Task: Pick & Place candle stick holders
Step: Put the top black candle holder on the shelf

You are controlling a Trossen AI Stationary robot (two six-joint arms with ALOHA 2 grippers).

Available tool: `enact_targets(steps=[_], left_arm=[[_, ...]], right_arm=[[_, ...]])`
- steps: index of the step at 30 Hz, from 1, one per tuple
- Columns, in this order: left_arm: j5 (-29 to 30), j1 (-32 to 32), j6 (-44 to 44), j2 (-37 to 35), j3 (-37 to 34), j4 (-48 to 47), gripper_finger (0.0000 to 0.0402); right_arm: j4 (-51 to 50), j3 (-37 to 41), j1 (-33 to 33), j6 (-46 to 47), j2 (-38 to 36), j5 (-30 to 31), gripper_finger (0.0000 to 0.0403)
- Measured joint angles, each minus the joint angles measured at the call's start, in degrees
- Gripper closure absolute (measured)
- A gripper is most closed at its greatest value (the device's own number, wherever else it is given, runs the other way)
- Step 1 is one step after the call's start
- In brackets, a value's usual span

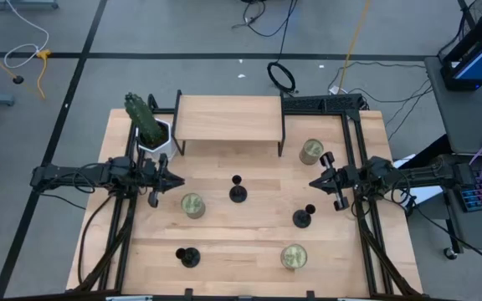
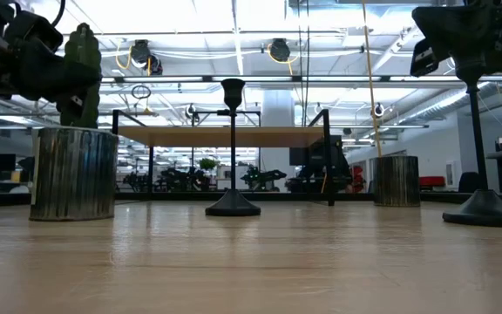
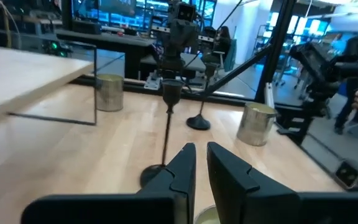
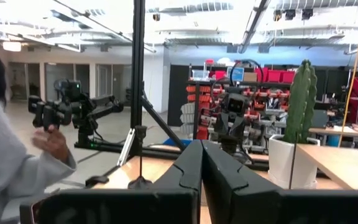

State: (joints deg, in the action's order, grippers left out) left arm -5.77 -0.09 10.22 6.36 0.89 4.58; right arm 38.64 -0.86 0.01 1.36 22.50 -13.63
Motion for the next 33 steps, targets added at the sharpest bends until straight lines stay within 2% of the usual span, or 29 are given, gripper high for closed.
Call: enact_targets(steps=[6, 11, 15, 18, 24, 27, 33], left_arm=[[-0.25, -0.03, 6.61, 0.01, 0.0, -0.07, 0.0355], [-0.25, -0.01, 6.64, -0.01, 0.0, -0.09, 0.0355], [0.26, -0.01, 8.41, 0.01, -0.02, 1.83, 0.0355], [3.38, 0.01, 8.12, -0.01, -0.02, 5.93, 0.0355], [10.05, 0.01, 0.7, 0.01, -0.02, 8.75, 0.0355], [12.14, 0.01, -3.28, 0.01, -0.02, 9.1, 0.0355], [11.49, 0.01, -4.18, 0.01, 0.03, 13.43, 0.0355]], right_arm=[[1.87, -0.01, -0.01, -0.57, 0.02, 0.02, 0.0403], [4.75, 0.0, -0.02, -0.54, 0.02, 0.23, 0.0403], [7.23, 0.0, -0.02, -1.88, 0.0, 3.51, 0.0403], [7.47, 0.0, -0.02, -4.04, 0.02, 6.83, 0.0403], [7.93, 0.0, 0.0, -6.2, 0.02, 17.3, 0.0403], [7.9, 0.0, -0.02, -5.73, 0.04, 18.3, 0.0402], [9.29, 0.0, -0.01, -5.08, 0.29, 21.35, 0.0375]])
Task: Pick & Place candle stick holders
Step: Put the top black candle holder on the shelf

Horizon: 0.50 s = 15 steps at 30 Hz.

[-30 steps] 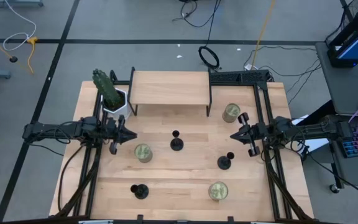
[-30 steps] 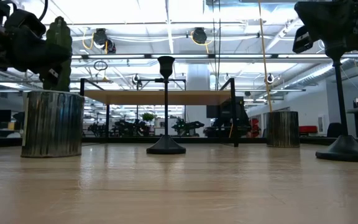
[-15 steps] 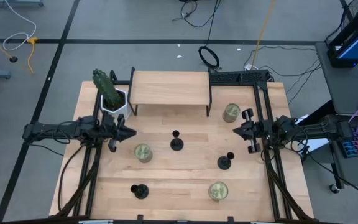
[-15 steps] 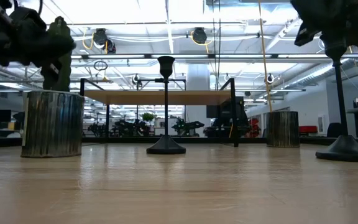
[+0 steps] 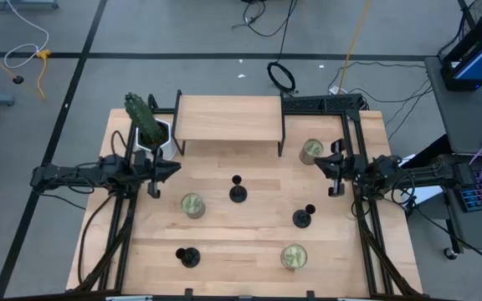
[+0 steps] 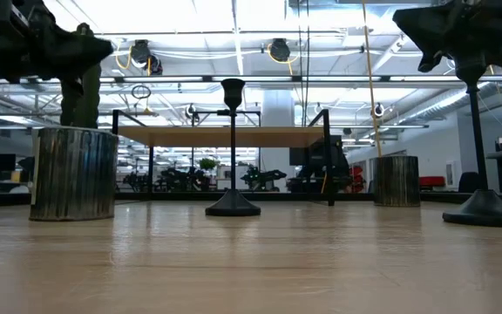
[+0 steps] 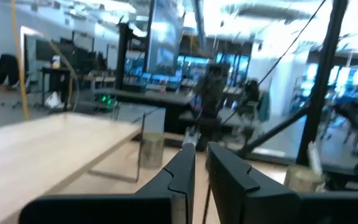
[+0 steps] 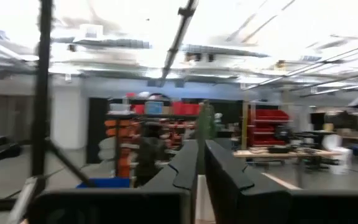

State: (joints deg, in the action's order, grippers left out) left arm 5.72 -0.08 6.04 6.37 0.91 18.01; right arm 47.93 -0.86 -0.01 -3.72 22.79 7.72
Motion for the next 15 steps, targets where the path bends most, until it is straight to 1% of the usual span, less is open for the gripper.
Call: enact_targets(steps=[2, 4, 7, 11, 15], left_arm=[[-0.97, 0.0, -1.57, 0.25, 0.02, 1.01, 0.0354], [-1.1, 0.02, -3.34, 1.1, 0.02, 1.83, 0.0354], [0.31, 0.07, -4.59, 3.58, 0.42, 2.3, 0.0346], [2.07, 0.11, -7.15, 8.22, 2.99, 2.65, 0.0304], [3.59, 0.11, -10.92, 12.82, 6.47, 2.72, 0.0253]], right_arm=[[0.39, 0.0, 0.02, 0.02, 0.78, 1.37, 0.0358], [1.35, -0.02, 0.02, 0.02, 1.97, 1.47, 0.0337], [1.72, -1.21, 0.02, 0.02, 4.26, 1.48, 0.0305], [1.4, -4.12, 0.02, 0.03, 8.4, 3.13, 0.0271], [1.81, -7.2, 0.04, 0.02, 12.5, 5.91, 0.0257]])
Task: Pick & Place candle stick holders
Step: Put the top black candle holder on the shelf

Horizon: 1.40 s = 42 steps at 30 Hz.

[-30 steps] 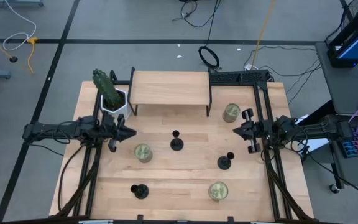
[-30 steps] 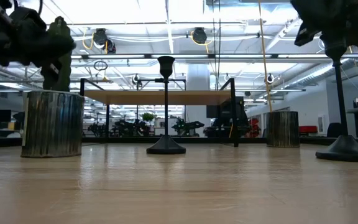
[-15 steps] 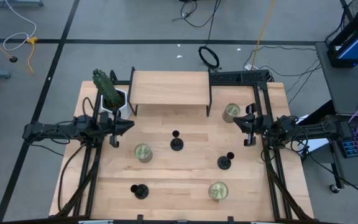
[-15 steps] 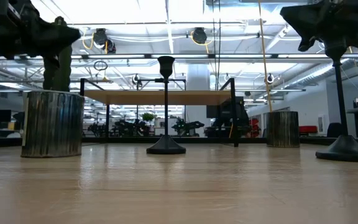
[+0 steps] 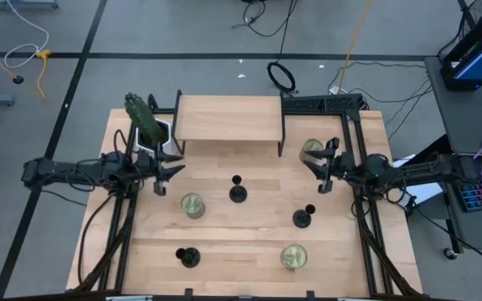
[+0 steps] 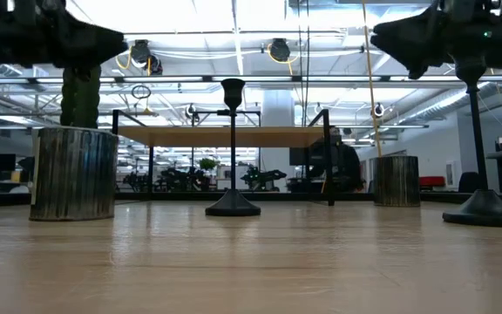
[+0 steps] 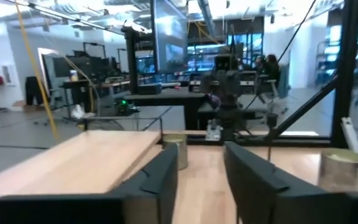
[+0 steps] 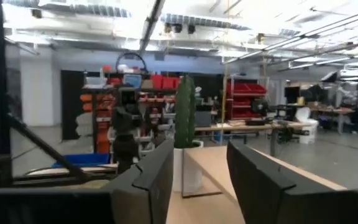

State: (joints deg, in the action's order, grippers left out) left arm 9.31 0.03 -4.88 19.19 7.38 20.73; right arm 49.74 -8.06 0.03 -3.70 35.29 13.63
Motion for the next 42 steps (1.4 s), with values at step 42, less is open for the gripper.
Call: enact_targets(steps=[42], left_arm=[[-8.15, 13.23, 7.96, 39.66, 24.87, -5.14, 0.0213]], right_arm=[[-24.18, -19.45, 6.04, 3.54, 13.33, -0.13, 0.0257]])
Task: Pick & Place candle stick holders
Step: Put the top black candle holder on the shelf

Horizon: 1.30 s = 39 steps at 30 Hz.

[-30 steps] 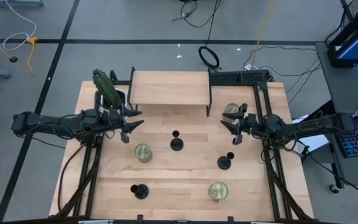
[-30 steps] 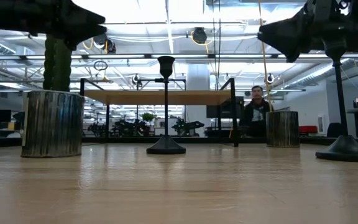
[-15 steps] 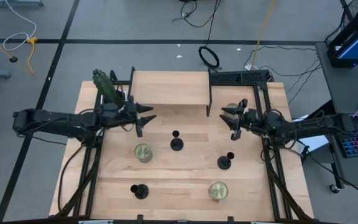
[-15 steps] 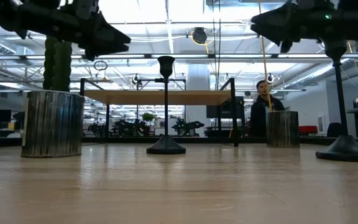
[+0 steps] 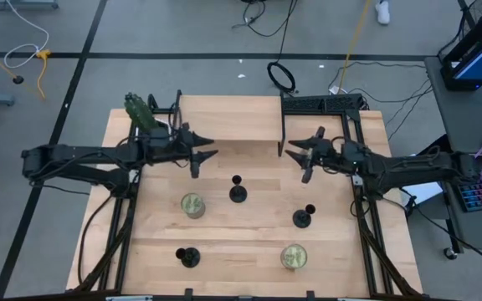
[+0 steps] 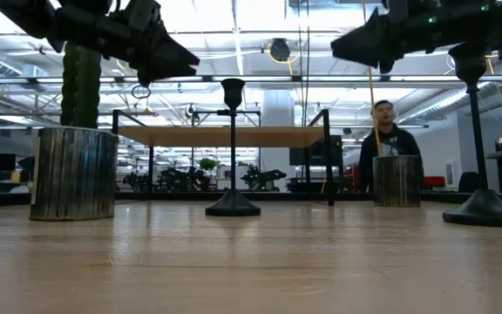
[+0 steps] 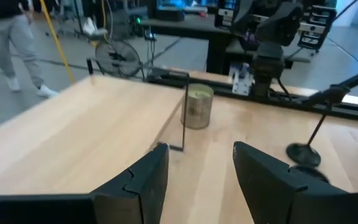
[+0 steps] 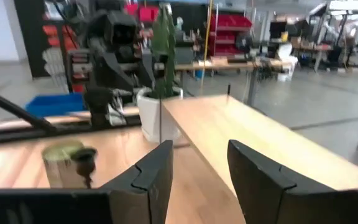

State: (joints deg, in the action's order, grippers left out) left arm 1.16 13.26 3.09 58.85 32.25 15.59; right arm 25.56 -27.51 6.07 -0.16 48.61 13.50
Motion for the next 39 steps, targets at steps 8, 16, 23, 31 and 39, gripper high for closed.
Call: enact_targets(steps=[8, 16, 23, 31, 39], left_arm=[[-0.1, 0.28, -2.65, 1.7, 0.02, -1.82, 0.0213], [-2.29, 0.28, -3.16, 1.72, 1.71, -4.82, 0.0213], [-2.5, 0.16, -5.8, 2.44, 12.69, -22.2, 0.0213], [-1.53, -0.22, -4.47, 2.28, 15.32, -31.34, 0.0213], [-1.14, -4.42, -4.08, 3.64, 15.28, -36.32, 0.0213]], right_arm=[[-1.85, 0.0, 1.74, 1.46, 1.32, -0.04, 0.0257], [0.81, 0.0, 1.9, -0.41, 1.54, -0.23, 0.0233], [6.28, 0.0, 1.9, 0.32, 4.22, -0.26, 0.0208], [2.7, 0.0, 1.89, 1.97, 4.73, -2.88, 0.0207], [1.82, 0.0, 1.85, 2.32, 4.74, -3.28, 0.0206]])
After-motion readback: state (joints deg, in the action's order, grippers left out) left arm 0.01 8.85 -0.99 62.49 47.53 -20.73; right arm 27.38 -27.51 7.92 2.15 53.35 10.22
